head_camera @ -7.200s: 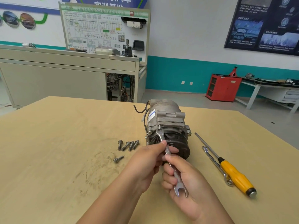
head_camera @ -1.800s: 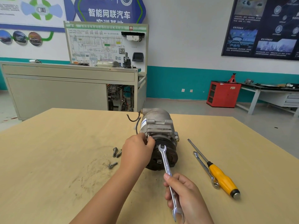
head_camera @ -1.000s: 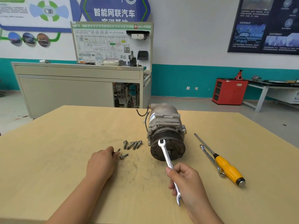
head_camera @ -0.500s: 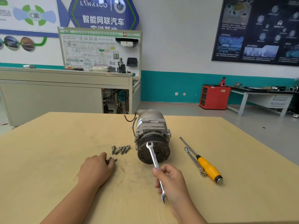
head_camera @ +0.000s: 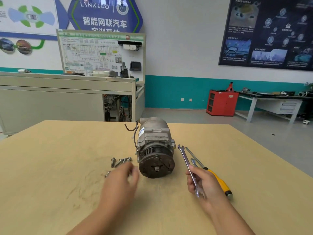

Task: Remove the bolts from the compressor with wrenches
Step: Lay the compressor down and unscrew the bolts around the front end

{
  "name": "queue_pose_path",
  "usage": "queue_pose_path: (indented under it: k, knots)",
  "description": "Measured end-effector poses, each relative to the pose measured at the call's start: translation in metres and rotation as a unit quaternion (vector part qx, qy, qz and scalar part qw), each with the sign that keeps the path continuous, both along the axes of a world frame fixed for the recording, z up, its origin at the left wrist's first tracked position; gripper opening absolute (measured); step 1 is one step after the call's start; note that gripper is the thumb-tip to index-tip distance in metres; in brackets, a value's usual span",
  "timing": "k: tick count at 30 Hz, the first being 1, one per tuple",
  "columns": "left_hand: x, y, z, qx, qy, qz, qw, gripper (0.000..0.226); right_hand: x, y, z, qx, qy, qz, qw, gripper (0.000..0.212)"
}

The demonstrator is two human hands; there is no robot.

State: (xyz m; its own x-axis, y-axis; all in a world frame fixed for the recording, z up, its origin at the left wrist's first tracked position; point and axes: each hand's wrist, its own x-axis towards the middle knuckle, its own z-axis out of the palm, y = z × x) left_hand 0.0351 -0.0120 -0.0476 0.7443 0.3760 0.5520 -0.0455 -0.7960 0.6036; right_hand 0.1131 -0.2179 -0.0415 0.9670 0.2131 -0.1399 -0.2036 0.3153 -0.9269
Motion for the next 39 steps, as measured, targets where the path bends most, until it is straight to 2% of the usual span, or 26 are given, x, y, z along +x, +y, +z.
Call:
queue_pose_path:
  k: [3, 6, 9, 11, 13, 14, 16, 21, 26, 34, 39]
  knots:
    - [0.012, -0.051, 0.005, -0.085, 0.029, -0.113, 0.99, 0.036, 0.009, 0.003, 0.004, 0.089, 0.048, 0.055, 0.993, 0.019]
    - [0.034, -0.078, 0.009, -0.209, 0.148, -0.166, 0.952, 0.04, 0.011, -0.003, 0.0, 0.048, 0.011, 0.083, 0.995, 0.019]
    - [0.053, -0.088, 0.009, -0.401, 0.186, -0.196, 0.875, 0.037, 0.009, -0.006, -0.003, 0.029, -0.005, 0.103, 0.994, 0.018]
    - [0.063, -0.091, 0.006, -0.518, 0.189, -0.203, 0.809, 0.03, 0.007, -0.005, -0.003, 0.021, -0.009, 0.103, 0.994, 0.02]
    - [0.071, -0.093, 0.003, -0.593, 0.18, -0.224, 0.752, 0.026, 0.006, -0.004, -0.003, 0.014, -0.02, 0.1, 0.995, 0.025]
    - [0.073, -0.095, 0.001, -0.61, 0.175, -0.234, 0.737, 0.024, 0.006, -0.004, -0.003, 0.011, -0.024, 0.097, 0.995, 0.025]
    - [0.073, -0.098, -0.002, -0.612, 0.16, -0.238, 0.737, 0.025, 0.004, -0.004, -0.003, 0.006, -0.034, 0.091, 0.995, 0.025]
    - [0.071, -0.101, -0.007, -0.559, 0.113, -0.236, 0.787, 0.029, 0.003, -0.005, -0.002, -0.002, -0.045, 0.093, 0.995, 0.023]
    - [0.069, -0.1, -0.008, -0.538, 0.104, -0.214, 0.809, 0.03, 0.003, -0.005, -0.003, -0.022, -0.04, 0.095, 0.994, 0.025]
    - [0.07, -0.1, -0.008, -0.544, 0.103, -0.225, 0.802, 0.038, 0.006, -0.004, -0.004, -0.013, -0.038, 0.085, 0.996, 0.028]
    - [0.071, -0.1, -0.009, -0.556, 0.1, -0.234, 0.792, 0.028, 0.007, -0.003, -0.007, -0.032, -0.066, 0.072, 0.995, 0.026]
